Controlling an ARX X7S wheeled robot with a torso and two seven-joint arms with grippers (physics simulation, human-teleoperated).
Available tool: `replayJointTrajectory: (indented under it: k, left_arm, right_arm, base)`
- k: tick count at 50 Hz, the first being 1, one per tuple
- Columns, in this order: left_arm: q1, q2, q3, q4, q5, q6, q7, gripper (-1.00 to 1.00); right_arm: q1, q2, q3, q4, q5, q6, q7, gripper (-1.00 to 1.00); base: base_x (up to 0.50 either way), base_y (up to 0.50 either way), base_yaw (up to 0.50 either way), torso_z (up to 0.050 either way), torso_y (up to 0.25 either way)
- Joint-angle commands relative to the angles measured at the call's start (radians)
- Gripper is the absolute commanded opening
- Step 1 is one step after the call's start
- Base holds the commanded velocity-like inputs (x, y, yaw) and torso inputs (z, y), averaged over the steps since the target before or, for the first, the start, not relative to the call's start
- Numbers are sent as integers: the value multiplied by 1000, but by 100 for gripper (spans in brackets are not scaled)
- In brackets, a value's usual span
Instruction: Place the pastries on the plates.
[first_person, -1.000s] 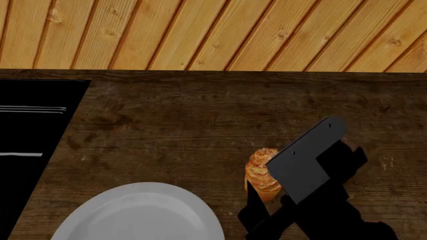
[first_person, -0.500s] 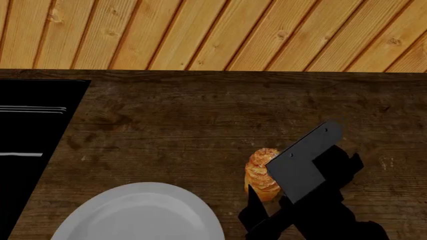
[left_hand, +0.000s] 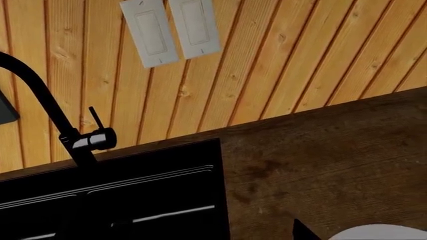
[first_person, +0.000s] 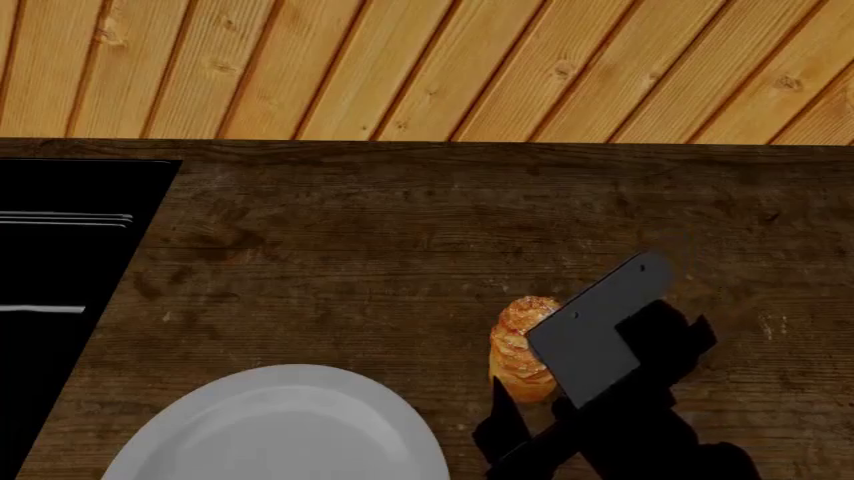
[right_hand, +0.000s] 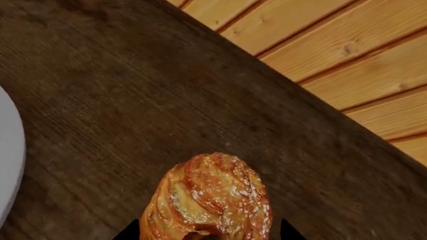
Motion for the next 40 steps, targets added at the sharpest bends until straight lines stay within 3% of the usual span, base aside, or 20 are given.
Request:
replayJointTrajectory:
  k: [1,5,6,20,26,33,40]
  left_arm:
    - [1,-4,-3,1,-6,1,2,100]
    - [5,-7,-4,2,-5,3,3,100]
    - [7,-7,-4,3,-4,5,3,100]
    - [11,-7,-3,6,-5,8,-5,100]
    - [19,-8,-4,4,2,12,-2,100]
    - [42,-3,-6,6,28,31,6,100]
    - [86,19,-3,-7,94,60,20,100]
  right_arm:
    - [2,-1,-8,22,10,-5,14,100]
    - [-1,0,-10,20,14,-6,15,100]
    - [1,-1,-9,23,13,-4,20,-100]
    - [-8,-1,-6,9,30,7,21,-100]
    - [10,3,10,-159,24,82,-28,-100]
    - [88,43,-46,-513,-83,393,-186,-100]
    - [168,149,-215,-766,-254,651,-290,-100]
  base:
    - [0,0,0,0,0]
    - [0,0,0,0,0]
    - [0,0,0,0,0]
    - [0,0,0,0,0]
    - [0,0,0,0,0]
    - [0,0,0,0,0]
    - [0,0,0,0,1]
